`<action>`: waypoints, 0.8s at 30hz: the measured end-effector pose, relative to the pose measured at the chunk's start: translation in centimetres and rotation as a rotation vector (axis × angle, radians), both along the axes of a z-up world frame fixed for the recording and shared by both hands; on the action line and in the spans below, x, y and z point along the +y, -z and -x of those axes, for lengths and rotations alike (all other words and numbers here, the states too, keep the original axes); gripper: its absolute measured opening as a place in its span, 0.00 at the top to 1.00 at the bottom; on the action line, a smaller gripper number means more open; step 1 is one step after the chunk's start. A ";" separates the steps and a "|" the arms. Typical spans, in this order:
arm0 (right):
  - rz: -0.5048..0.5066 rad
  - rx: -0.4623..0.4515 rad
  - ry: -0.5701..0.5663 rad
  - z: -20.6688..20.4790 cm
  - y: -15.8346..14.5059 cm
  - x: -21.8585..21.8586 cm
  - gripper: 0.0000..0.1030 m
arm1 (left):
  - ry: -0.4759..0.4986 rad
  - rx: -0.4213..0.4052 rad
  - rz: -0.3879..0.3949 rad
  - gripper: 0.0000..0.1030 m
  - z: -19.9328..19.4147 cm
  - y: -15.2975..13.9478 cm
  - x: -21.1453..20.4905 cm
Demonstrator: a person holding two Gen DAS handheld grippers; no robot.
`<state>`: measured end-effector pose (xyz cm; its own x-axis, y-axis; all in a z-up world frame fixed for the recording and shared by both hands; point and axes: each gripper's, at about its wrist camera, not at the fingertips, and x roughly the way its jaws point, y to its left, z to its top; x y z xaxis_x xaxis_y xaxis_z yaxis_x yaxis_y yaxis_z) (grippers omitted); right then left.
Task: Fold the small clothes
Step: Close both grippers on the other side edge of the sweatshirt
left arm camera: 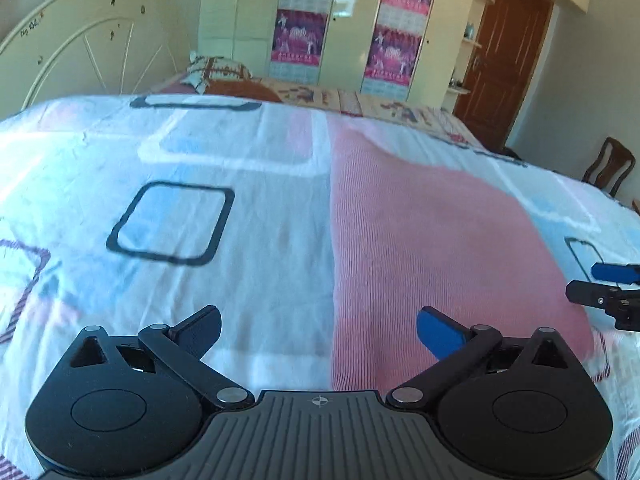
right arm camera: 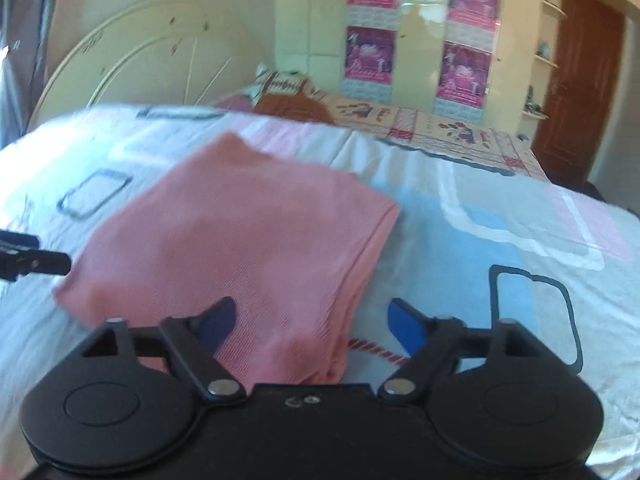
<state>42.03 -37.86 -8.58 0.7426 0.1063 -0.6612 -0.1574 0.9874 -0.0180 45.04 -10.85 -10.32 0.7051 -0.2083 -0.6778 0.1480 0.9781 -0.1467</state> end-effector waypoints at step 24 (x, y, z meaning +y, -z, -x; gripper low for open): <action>-0.679 0.367 -0.043 -7.4 5.1 -9.2 0.33 | 0.152 0.286 0.274 0.22 -11.1 3.8 -1.8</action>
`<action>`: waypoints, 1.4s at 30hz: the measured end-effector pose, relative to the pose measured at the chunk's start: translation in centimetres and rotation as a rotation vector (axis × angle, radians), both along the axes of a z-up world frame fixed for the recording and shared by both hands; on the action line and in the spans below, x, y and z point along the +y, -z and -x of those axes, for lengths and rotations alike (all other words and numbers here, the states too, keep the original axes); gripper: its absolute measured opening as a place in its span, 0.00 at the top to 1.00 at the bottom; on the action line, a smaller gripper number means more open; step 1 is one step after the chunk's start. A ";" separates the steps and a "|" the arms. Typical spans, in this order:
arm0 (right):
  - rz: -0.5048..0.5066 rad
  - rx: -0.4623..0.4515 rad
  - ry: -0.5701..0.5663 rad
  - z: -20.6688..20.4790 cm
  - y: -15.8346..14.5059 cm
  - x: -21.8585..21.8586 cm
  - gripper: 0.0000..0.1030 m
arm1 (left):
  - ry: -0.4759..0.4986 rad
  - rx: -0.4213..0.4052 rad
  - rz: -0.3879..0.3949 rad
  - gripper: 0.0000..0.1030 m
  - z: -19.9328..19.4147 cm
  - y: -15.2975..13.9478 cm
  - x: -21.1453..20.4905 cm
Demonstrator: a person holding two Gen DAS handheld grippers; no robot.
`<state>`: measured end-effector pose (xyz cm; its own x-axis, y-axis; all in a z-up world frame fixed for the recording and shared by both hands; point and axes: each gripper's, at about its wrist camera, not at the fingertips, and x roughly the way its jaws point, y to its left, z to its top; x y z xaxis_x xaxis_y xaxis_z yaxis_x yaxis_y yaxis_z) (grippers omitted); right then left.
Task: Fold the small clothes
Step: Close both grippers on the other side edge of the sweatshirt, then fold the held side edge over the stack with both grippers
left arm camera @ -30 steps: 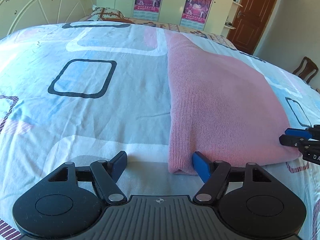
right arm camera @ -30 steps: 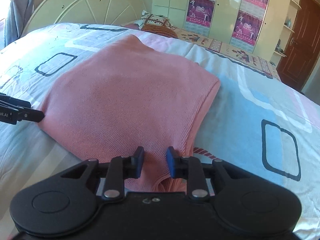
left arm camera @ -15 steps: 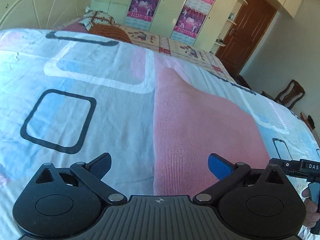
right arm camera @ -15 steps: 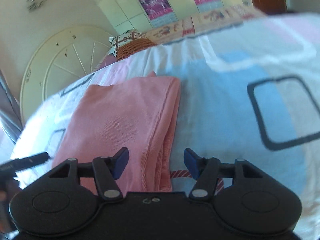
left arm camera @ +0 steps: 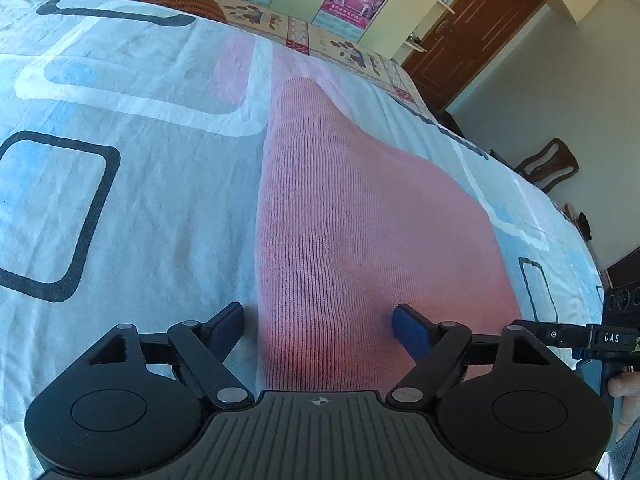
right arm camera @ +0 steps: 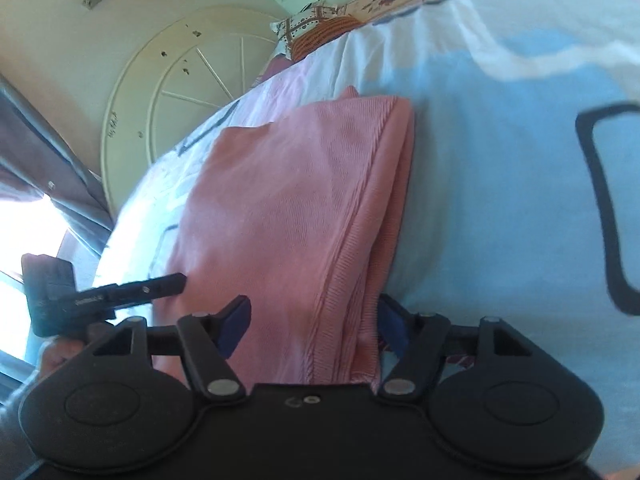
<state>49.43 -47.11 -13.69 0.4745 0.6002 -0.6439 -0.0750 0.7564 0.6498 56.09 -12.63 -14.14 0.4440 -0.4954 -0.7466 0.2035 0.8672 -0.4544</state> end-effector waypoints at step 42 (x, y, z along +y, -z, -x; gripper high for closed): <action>0.514 -0.260 0.024 0.3 -9.0 14.7 0.82 | 0.099 -0.264 -0.038 0.70 1.6 -7.3 4.9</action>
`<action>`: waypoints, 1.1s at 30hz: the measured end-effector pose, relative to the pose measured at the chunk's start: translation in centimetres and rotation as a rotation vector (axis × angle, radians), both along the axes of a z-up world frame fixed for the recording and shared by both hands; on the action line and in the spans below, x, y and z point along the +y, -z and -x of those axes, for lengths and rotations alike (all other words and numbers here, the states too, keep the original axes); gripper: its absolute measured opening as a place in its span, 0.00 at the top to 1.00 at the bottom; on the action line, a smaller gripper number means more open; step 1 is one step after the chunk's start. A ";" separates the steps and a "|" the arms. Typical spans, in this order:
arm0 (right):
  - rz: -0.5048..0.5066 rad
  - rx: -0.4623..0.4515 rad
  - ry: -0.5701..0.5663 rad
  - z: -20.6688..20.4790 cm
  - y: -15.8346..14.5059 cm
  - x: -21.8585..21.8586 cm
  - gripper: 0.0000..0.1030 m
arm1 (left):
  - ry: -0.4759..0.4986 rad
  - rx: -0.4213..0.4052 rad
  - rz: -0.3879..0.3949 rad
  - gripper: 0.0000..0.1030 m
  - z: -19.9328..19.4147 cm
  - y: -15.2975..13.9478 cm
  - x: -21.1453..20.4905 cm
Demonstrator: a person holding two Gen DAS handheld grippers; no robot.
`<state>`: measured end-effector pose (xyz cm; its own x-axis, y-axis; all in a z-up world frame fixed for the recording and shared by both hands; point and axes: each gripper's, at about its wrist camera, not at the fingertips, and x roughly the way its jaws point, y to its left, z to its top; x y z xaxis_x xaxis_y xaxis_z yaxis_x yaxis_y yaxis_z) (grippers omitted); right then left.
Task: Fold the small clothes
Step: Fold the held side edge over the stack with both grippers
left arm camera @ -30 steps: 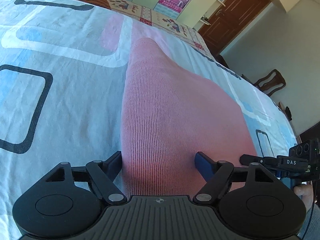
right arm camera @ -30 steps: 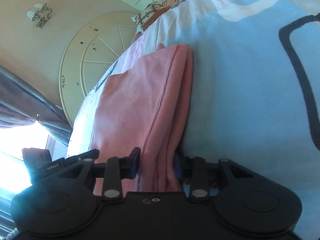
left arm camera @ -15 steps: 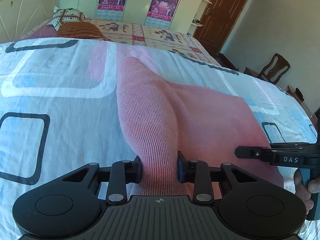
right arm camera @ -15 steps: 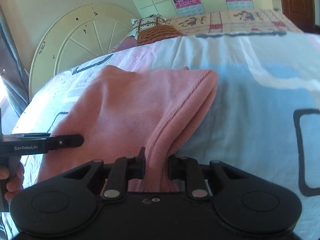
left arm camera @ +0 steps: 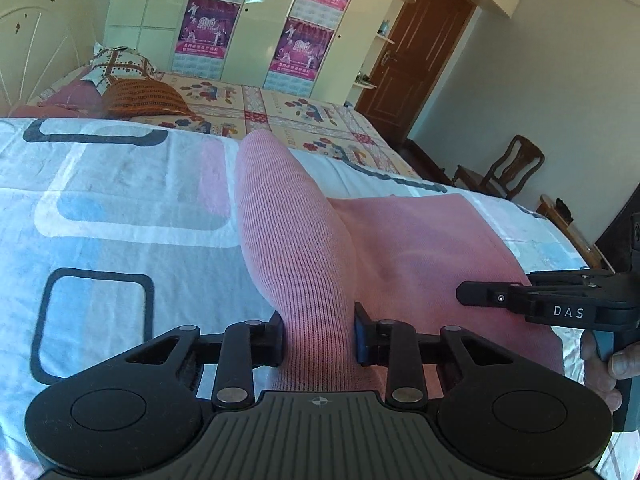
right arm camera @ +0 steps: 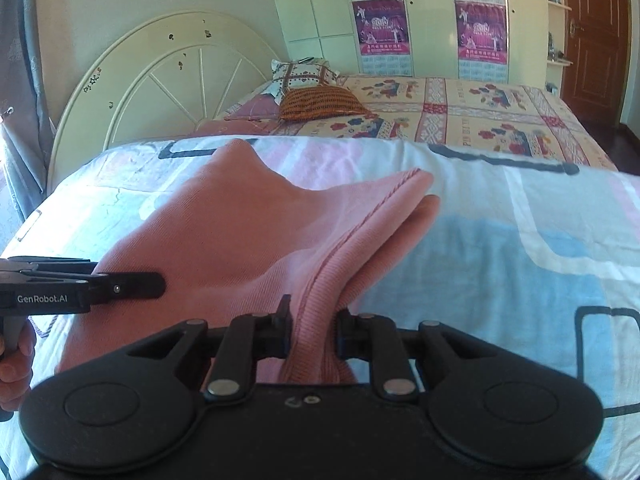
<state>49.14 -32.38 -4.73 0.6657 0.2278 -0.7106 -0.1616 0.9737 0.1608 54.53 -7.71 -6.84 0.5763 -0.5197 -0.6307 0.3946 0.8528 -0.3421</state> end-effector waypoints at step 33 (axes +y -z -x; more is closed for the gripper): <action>-0.126 0.060 0.141 -4.9 5.6 14.7 0.52 | -0.157 0.085 0.138 0.41 -5.6 6.6 24.3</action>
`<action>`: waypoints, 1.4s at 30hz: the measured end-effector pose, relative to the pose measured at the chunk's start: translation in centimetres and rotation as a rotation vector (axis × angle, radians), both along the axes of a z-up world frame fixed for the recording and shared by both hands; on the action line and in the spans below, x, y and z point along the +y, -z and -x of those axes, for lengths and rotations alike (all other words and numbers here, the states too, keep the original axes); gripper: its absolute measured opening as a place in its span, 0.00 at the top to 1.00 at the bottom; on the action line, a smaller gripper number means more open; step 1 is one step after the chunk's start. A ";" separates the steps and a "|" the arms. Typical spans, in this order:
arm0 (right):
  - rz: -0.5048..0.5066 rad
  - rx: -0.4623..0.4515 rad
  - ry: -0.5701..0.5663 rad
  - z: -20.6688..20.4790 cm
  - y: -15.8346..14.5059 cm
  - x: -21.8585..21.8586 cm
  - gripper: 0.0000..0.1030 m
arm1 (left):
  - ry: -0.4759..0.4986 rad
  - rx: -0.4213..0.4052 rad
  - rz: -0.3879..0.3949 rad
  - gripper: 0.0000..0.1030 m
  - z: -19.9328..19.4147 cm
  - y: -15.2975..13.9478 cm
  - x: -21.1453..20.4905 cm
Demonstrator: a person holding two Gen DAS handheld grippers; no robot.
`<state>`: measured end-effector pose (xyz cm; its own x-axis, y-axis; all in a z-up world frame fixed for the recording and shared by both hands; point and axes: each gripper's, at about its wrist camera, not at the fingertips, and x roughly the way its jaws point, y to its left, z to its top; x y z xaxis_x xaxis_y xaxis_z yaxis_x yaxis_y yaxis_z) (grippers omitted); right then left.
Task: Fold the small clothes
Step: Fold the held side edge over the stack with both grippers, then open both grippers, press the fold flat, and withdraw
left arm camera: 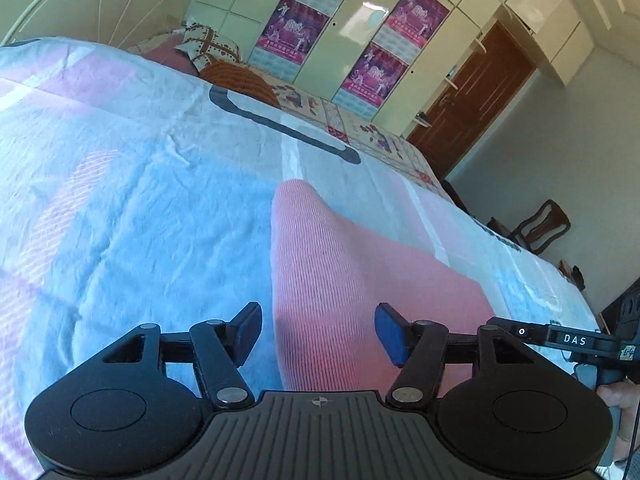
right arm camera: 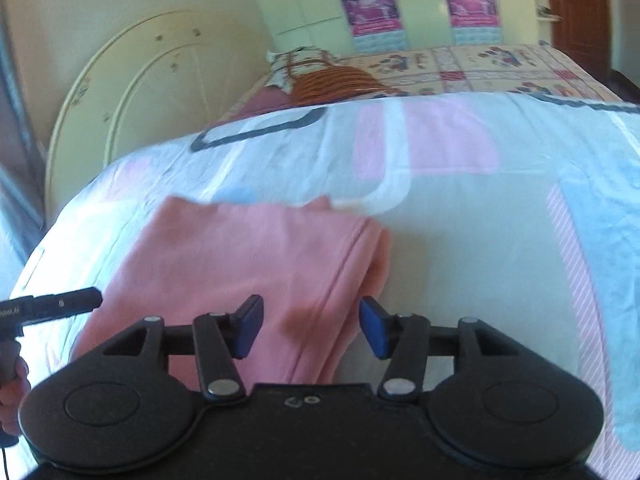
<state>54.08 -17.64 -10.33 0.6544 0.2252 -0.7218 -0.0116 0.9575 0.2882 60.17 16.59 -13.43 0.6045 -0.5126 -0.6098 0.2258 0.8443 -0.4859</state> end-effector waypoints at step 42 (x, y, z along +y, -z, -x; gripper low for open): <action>0.166 0.054 -0.211 10.2 0.3 4.4 0.95 | -0.088 0.059 -0.202 0.43 14.9 1.1 0.2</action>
<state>43.93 -13.26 -10.63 0.5648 0.2282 -0.7931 -0.2050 0.9697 0.1330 45.28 16.79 -14.58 0.6022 -0.3230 -0.7301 0.1231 0.9411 -0.3148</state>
